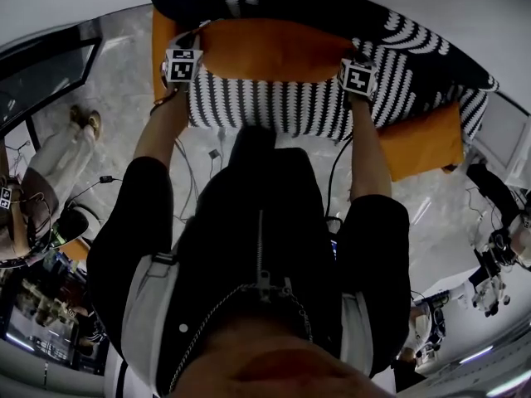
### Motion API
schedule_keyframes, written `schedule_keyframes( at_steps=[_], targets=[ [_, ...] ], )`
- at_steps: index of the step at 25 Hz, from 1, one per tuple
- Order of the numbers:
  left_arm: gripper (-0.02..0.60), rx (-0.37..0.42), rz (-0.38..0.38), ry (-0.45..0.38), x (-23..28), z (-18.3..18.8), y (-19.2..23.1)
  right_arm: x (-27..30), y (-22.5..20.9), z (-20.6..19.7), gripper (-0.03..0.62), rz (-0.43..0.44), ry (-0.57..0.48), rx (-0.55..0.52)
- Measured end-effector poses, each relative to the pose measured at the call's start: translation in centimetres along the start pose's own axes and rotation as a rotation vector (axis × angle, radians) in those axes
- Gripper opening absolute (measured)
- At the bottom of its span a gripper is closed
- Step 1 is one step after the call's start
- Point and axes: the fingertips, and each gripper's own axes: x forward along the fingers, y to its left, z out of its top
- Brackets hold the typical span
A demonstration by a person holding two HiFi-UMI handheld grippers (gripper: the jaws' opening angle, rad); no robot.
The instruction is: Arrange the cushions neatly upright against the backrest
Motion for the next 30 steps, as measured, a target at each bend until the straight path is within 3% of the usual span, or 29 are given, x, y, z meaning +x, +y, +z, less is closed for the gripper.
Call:
schedule_keyframes(
  at_steps=[8, 16, 24, 30],
  targets=[
    [0.077, -0.016, 0.049, -0.071, 0.7, 3.4, 2.8, -0.6, -1.9, 2.5, 0.083, -0.072, -0.030, 0.011],
    [0.075, -0.018, 0.069, -0.120, -1.9, 5.0, 3.2, -1.8, -0.2, 1.3, 0.054, -0.019, -0.021, 0.014],
    [0.057, 0.085, -0.013, -0.149, -3.5, 6.2, -0.9, -5.3, 3.5, 1.2, 0.006, 0.063, -0.115, 0.020],
    [0.052, 0.259, -0.132, -0.209, -3.6, 10.2, -13.4, -10.2, -3.1, -5.8, 0.005, -0.023, -0.107, 0.005]
  ],
)
